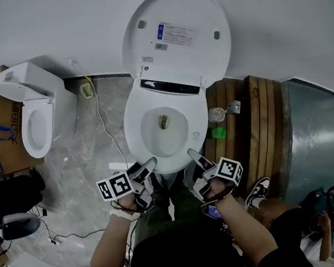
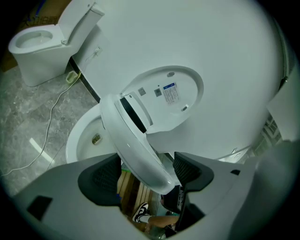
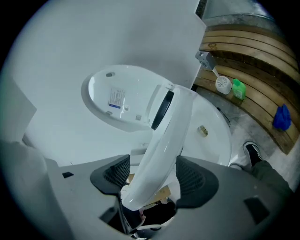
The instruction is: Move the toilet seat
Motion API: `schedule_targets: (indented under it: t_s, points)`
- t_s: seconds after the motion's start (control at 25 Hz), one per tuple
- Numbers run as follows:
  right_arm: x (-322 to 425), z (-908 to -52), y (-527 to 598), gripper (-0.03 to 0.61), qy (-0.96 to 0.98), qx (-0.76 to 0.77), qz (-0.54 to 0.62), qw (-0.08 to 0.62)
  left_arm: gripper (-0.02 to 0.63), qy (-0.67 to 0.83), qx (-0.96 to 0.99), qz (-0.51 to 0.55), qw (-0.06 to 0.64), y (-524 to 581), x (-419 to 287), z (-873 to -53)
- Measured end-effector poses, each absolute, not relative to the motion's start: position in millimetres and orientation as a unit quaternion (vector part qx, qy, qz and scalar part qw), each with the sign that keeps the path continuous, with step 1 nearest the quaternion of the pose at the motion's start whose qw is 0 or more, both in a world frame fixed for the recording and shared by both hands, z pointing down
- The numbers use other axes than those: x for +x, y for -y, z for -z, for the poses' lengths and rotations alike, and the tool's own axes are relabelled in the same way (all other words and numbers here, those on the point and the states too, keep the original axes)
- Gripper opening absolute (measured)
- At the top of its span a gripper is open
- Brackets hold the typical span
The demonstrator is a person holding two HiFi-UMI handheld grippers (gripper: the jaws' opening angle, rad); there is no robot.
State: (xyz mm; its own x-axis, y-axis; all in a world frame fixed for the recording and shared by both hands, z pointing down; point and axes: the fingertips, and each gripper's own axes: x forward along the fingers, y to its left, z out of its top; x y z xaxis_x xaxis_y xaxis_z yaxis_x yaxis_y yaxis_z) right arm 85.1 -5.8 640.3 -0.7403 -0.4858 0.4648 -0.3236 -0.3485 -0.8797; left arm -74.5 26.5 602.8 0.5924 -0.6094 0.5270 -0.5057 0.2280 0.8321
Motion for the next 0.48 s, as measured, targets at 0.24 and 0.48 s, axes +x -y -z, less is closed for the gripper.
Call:
schedule_targets:
  t_s: [0.24, 0.48]
  points:
    - [88, -618, 20, 0.314, -0.581, -0.343, 0.735, 0.068, 0.336, 0.455, 0.643, 0.048, 0.614, -12, -71, -575]
    - [91, -600, 33, 0.314, -0.591, -0.332, 0.732, 0.068, 0.336, 0.461, 0.662, 0.054, 0.589, 0, -66, -550]
